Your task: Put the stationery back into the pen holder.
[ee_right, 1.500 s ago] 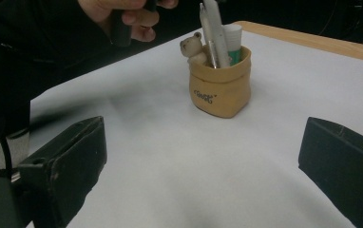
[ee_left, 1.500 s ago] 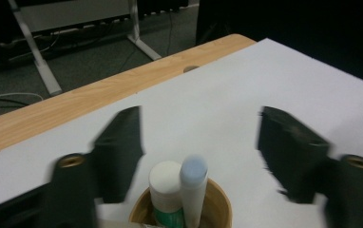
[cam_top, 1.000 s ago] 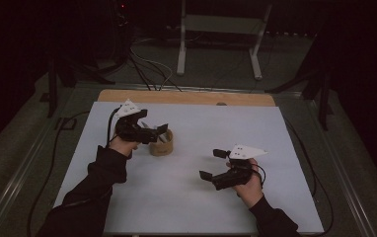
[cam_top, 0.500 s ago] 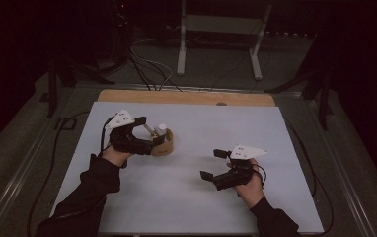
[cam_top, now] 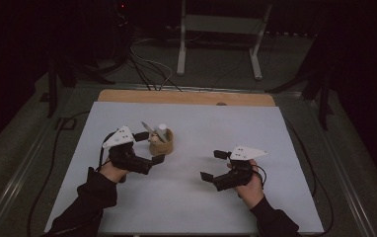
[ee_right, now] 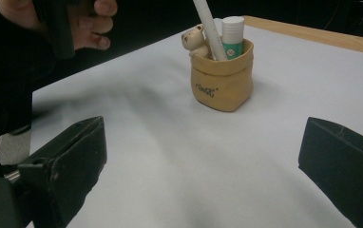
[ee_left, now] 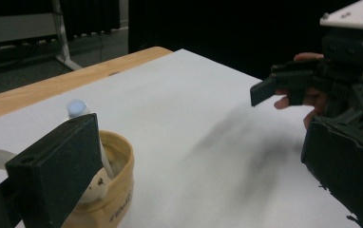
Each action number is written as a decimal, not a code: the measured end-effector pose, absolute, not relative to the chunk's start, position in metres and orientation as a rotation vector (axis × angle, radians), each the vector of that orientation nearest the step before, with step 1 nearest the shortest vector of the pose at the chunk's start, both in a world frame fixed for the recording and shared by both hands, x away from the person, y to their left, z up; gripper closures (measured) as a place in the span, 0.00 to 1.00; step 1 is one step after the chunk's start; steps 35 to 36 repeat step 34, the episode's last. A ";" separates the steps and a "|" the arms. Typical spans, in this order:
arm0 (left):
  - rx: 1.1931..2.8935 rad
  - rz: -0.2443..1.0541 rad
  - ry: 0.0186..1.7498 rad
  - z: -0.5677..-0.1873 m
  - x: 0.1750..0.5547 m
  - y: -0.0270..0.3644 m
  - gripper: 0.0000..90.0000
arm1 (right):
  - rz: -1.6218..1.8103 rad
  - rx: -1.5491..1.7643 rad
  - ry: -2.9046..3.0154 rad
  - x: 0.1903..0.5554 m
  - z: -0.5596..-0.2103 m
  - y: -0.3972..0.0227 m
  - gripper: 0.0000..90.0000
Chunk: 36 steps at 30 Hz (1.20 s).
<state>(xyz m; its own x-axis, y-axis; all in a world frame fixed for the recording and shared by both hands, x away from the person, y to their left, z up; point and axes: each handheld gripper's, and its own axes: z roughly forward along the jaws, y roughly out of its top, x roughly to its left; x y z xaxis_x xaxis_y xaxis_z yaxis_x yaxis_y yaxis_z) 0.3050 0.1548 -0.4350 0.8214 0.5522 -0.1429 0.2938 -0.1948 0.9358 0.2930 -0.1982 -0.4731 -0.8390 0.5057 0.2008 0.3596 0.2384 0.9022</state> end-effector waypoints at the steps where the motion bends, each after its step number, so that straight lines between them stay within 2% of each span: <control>1: 1.794 0.265 0.649 -0.435 0.305 0.155 0.00 | 1.665 0.832 2.365 0.293 -0.473 -0.198 0.02; 12: 1.808 0.238 0.653 -0.464 0.291 0.161 0.00 | 1.654 0.827 2.367 0.291 -0.473 -0.197 0.02; 36: 1.820 0.231 0.693 -0.489 0.273 0.184 0.00 | 1.660 0.819 2.368 0.292 -0.475 -0.198 0.02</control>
